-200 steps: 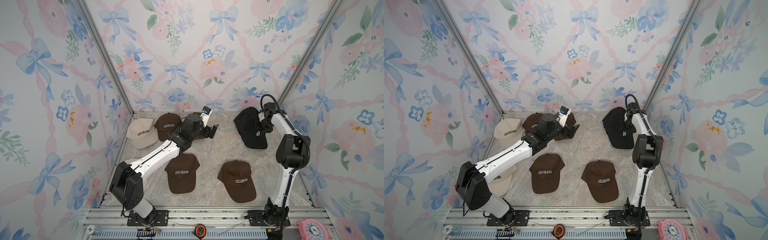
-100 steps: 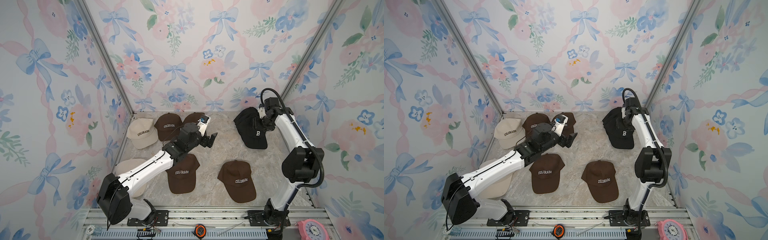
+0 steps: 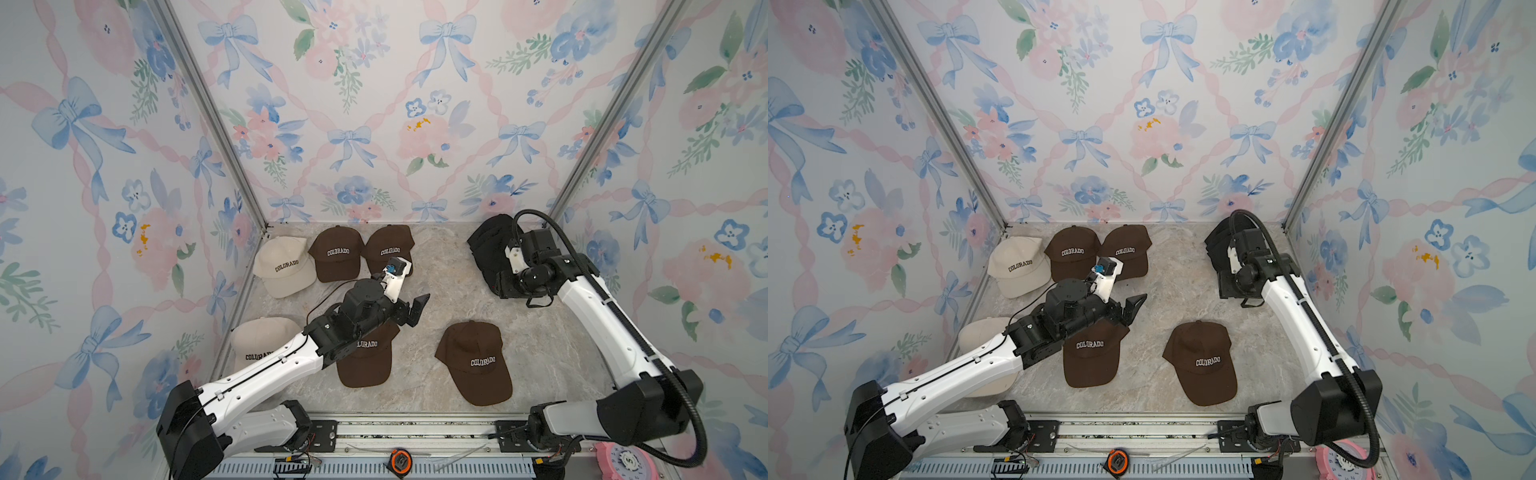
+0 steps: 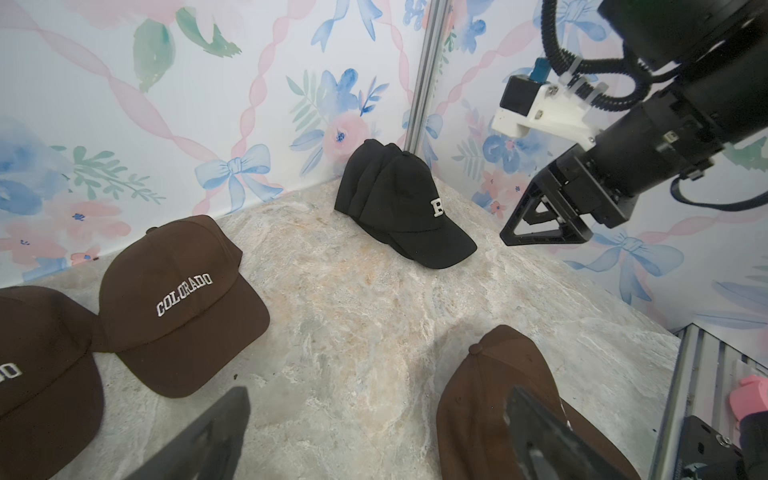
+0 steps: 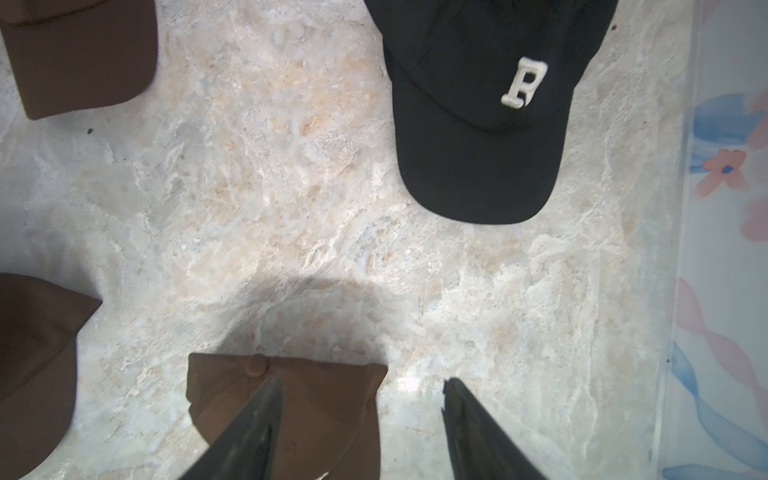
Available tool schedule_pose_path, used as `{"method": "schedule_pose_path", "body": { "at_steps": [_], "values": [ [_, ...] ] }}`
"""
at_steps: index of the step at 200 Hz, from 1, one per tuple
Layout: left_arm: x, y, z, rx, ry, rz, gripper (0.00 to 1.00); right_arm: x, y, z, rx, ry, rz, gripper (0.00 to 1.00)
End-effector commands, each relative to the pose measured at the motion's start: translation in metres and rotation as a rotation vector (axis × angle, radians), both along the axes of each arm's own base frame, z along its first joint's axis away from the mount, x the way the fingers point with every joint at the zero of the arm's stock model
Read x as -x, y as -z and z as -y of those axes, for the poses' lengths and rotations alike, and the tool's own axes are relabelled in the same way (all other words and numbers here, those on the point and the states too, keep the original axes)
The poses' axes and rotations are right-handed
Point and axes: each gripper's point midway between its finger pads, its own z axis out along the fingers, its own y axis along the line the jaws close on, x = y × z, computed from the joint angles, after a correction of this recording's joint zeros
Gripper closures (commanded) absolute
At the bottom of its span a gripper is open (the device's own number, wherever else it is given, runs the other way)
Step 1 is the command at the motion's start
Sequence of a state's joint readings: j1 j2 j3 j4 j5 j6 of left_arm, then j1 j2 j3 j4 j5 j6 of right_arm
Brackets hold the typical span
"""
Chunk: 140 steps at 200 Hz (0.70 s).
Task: Stack the baseball caps by color
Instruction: Move the baseball cap to the center of the board.
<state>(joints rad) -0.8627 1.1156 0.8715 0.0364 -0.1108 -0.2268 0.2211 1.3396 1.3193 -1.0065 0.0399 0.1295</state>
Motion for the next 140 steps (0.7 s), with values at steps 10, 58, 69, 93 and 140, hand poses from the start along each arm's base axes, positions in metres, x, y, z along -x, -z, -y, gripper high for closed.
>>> {"method": "schedule_pose_path", "body": {
  "at_steps": [10,58,69,93,140],
  "values": [
    [0.010,0.003,-0.010,0.030,-0.042,-0.029,0.02,0.034,0.009,-0.011,-0.020,0.016,-0.029,0.36],
    [0.007,-0.003,-0.027,0.029,-0.115,-0.003,0.02,0.015,-0.006,-0.033,-0.126,0.021,0.029,0.36],
    [0.003,-0.002,-0.030,0.020,-0.134,-0.002,0.02,0.004,-0.012,-0.041,-0.146,0.011,0.042,0.36],
    [-0.006,-0.001,-0.037,0.007,-0.176,-0.009,0.02,-0.024,-0.023,-0.060,-0.174,-0.022,0.062,0.36],
    [-0.026,0.000,-0.063,0.020,-0.248,-0.035,0.02,-0.084,-0.028,-0.114,-0.175,-0.106,0.079,0.40]
  ]
}}
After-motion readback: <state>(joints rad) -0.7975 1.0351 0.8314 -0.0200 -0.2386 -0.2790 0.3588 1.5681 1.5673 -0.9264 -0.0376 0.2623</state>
